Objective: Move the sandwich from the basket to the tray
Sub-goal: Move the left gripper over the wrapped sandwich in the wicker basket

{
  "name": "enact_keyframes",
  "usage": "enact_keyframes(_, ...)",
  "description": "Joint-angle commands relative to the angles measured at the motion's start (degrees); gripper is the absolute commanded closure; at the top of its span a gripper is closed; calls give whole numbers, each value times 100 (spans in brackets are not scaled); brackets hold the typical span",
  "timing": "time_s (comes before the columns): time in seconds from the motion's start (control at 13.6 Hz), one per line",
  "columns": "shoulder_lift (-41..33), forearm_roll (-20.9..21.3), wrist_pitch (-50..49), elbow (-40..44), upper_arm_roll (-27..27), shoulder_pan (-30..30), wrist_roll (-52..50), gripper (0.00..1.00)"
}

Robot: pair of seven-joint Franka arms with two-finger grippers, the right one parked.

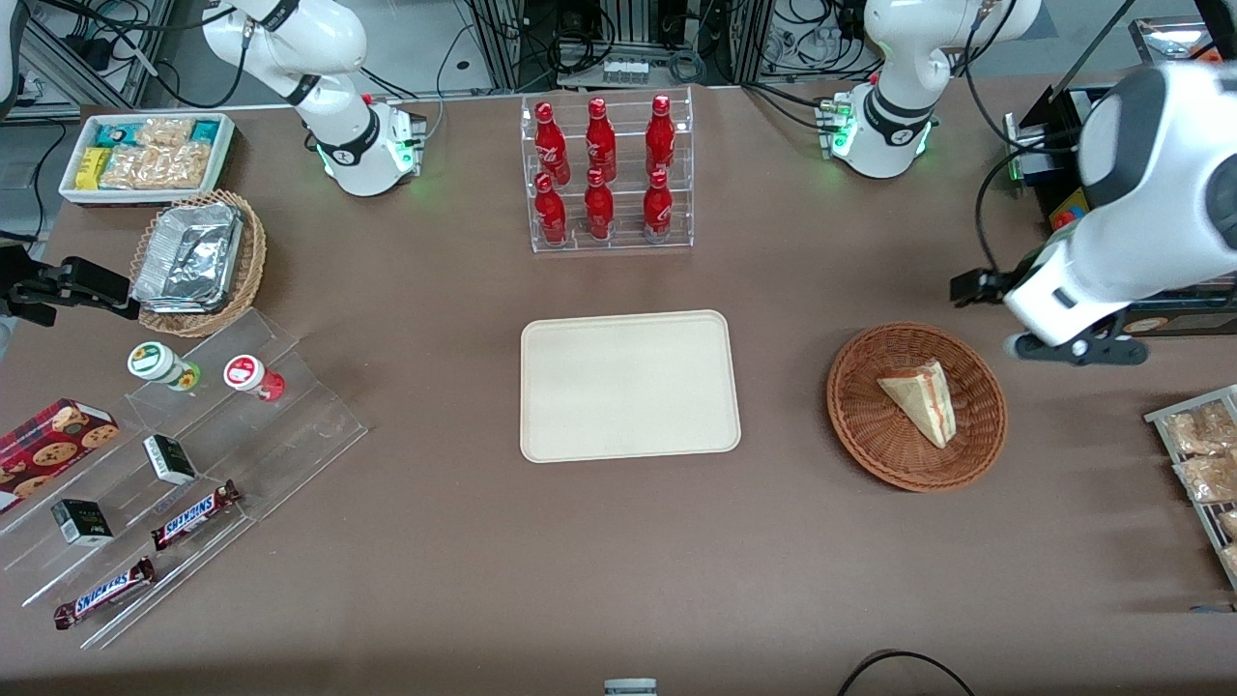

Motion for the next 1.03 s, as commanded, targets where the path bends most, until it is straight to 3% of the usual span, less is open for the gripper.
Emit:
enact_keyframes(0.0,-107,23,744,-669,21,-10,22,0)
enact_keyframes(0.44,-64,15,2449,-1918,56,43,-178,0)
enact_keyframes(0.66,209,15,2829,-1990,65,43,-609,0)
enact_keyframes(0.95,376,6,3111,-1999,57,43,-2075,0)
